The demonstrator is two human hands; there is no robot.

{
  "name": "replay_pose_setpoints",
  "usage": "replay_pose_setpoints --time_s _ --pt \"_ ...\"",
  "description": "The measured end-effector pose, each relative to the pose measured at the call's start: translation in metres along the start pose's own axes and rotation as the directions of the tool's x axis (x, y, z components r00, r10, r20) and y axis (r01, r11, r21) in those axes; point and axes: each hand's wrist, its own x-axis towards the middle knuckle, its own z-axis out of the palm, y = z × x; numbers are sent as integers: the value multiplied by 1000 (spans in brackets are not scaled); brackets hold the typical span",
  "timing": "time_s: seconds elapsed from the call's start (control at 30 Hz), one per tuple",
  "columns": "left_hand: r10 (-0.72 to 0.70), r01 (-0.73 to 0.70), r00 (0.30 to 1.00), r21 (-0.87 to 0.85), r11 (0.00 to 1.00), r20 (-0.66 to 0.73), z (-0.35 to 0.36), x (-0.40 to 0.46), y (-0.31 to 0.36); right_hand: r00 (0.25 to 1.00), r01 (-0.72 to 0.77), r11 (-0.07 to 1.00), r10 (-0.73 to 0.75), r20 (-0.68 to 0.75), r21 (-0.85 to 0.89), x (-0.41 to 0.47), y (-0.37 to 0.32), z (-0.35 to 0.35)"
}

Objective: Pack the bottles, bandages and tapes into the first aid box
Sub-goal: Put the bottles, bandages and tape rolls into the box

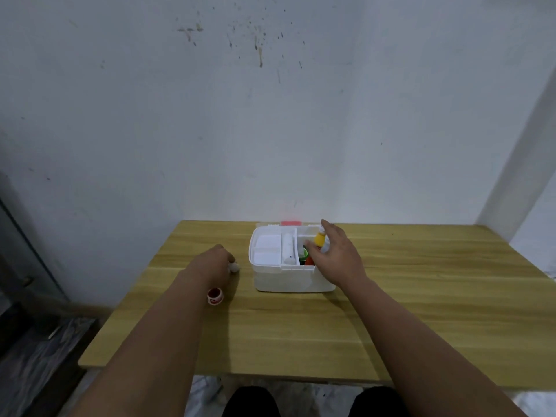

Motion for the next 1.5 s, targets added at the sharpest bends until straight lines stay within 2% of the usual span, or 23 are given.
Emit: replay_pose_setpoints --time_s 0.1,0.23,0.43,0.57,0.8,0.9,0.97,1.07,1.17,1.23,1.33,1.5 --pt "-61 63 997 -27 998 56 -7 -1 5 1000 -3 1000 3 -4 3 -1 0 0" --pt "-89 85 992 46 995 89 -14 -4 10 1000 -7 1000 7 -2 10 -1 0 0" --pt "-59 50 997 195 980 40 -19 -10 11 1000 -11 1000 11 -2 -2 -1 1 1" --pt "-16 14 1000 216 976 8 -17 -13 7 1000 -11 1000 11 -4 5 -1 1 1" --pt "12 -14 997 -29 999 -73 0 -10 -4 1000 -8 1000 8 -4 4 -1 0 1" --pt "16 -46 979 -143 989 -204 -7 -5 -12 1000 -11 1000 11 0 7 -1 0 1" --pt "17 -103 941 -238 966 -337 -24 -4 -13 1000 -12 1000 12 1 -2 0 0 0" --pt "84 -226 879 -255 940 -470 -56 -4 3 1000 -12 1000 12 -1 -9 1 0 1" --pt "215 -320 878 -190 928 -428 -73 0 28 1000 -8 1000 8 -4 -6 0 0 1" --pt "264 -321 897 -110 941 -354 -73 6 42 1000 -6 1000 6 -4 4 -1 0 1" --pt "274 -275 926 30 961 -260 -64 12 61 1000 -3 1000 3 -1 6 -2 0 0" --pt "242 -246 935 16 969 -261 -51 17 74 1000 3 1000 -3 -3 -2 -1 1 0"
